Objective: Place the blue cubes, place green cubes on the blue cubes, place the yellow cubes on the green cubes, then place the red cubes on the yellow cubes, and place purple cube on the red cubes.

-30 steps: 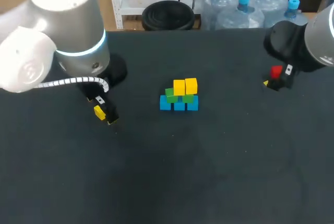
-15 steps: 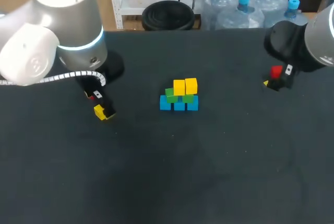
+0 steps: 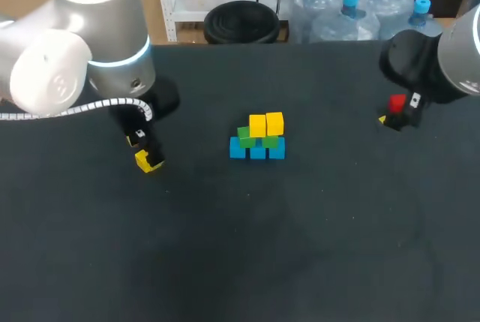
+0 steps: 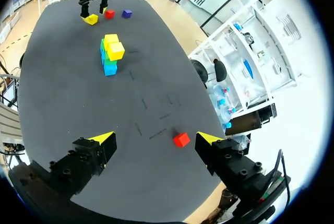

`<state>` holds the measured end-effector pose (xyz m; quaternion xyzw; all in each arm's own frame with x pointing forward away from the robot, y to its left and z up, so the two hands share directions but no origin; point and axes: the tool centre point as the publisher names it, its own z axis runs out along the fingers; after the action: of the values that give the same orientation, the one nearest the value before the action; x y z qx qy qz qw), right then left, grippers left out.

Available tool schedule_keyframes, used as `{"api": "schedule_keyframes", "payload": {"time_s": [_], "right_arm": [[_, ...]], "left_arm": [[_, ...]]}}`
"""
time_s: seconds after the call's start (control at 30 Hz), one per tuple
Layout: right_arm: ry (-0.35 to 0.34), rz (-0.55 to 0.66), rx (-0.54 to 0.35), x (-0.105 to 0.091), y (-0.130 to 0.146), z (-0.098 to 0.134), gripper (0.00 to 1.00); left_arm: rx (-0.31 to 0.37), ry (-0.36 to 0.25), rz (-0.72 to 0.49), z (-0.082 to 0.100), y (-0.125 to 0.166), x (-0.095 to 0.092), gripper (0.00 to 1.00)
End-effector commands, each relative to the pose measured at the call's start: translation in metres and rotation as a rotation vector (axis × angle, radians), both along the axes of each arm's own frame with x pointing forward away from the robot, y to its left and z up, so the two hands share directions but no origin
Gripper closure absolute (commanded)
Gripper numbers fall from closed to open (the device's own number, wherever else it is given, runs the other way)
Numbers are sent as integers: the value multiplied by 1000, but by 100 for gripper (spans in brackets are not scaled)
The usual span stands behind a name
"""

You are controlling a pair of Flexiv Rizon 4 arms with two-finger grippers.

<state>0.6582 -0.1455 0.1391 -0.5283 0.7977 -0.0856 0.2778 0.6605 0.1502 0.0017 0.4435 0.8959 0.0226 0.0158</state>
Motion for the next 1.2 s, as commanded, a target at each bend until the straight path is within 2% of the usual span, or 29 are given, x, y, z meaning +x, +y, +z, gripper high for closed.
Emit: {"api": "schedule_keyframes", "payload": {"time_s": [0.03,0.27,0.53,1.0,1.2], "right_arm": [[-9,-3,1,-2,0,-1,0],[-9,-3,1,-2,0,-1,0],[-9,-3,1,-2,0,-1,0],[-9,-3,1,-2,0,-1,0],[-9,-3,1,-2,0,-1,0]], "left_arm": [[9,17,-6,-2,-3,2,100],[21,22,-17,0,-6,-4,100],[37,30,-94,19,-18,-13,100],[13,-16,-453,75,-68,-34,100],[10,-34,-592,89,-88,-34,100]]}}
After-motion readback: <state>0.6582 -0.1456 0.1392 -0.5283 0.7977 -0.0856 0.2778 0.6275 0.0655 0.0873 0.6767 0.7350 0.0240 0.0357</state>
